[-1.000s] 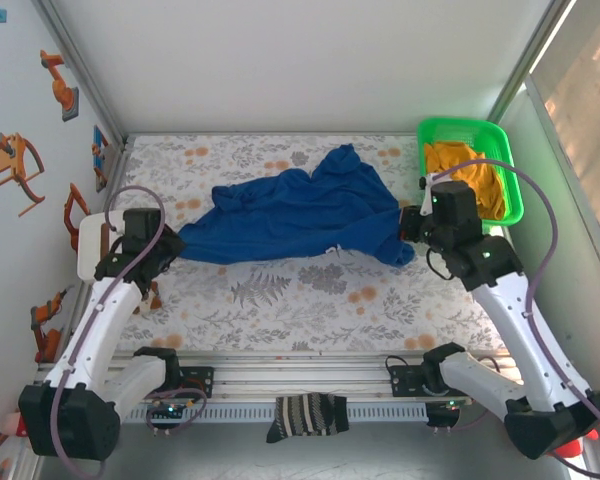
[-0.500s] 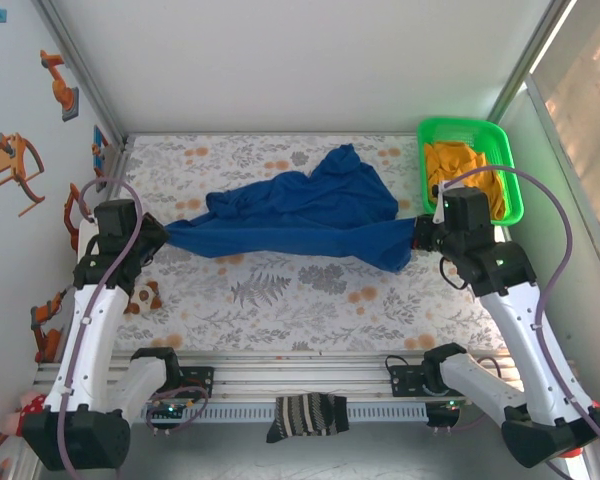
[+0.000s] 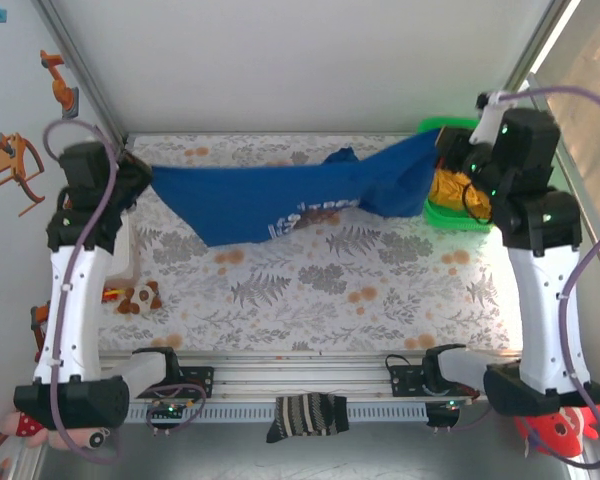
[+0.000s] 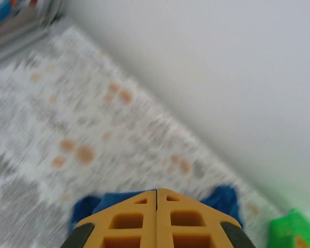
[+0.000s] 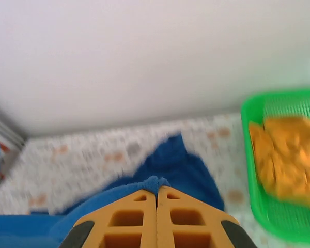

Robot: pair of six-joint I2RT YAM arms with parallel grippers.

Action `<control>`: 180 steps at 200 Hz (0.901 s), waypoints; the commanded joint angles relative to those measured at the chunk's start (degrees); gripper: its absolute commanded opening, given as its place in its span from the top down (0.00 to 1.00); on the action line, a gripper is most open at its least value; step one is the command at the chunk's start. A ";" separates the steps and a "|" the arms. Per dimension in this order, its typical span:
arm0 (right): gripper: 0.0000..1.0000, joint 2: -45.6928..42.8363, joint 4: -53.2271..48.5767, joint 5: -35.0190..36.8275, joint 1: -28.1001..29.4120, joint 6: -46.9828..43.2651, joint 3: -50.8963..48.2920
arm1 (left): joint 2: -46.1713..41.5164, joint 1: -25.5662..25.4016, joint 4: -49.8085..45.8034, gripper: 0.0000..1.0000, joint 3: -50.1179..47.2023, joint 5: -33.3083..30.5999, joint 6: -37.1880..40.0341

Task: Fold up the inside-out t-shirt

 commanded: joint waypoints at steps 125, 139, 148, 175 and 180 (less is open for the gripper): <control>1.00 -0.35 7.56 -12.41 -4.63 8.16 20.93 | 2.31 1.88 5.20 1.00 19.24 4.94 -7.10; 1.00 1.01 9.19 -13.10 -4.68 8.21 17.80 | 4.49 1.88 5.42 1.00 16.92 6.47 -6.78; 1.00 2.33 9.69 -13.45 -4.62 8.01 16.24 | 6.15 1.86 6.14 1.00 15.14 7.42 -6.60; 1.00 7.27 13.53 -15.31 -4.62 8.35 10.85 | 11.93 1.88 9.45 1.00 10.37 10.04 -6.42; 1.00 8.46 14.17 -15.64 -4.70 8.45 10.15 | 13.21 1.88 10.19 1.00 9.95 10.37 -6.66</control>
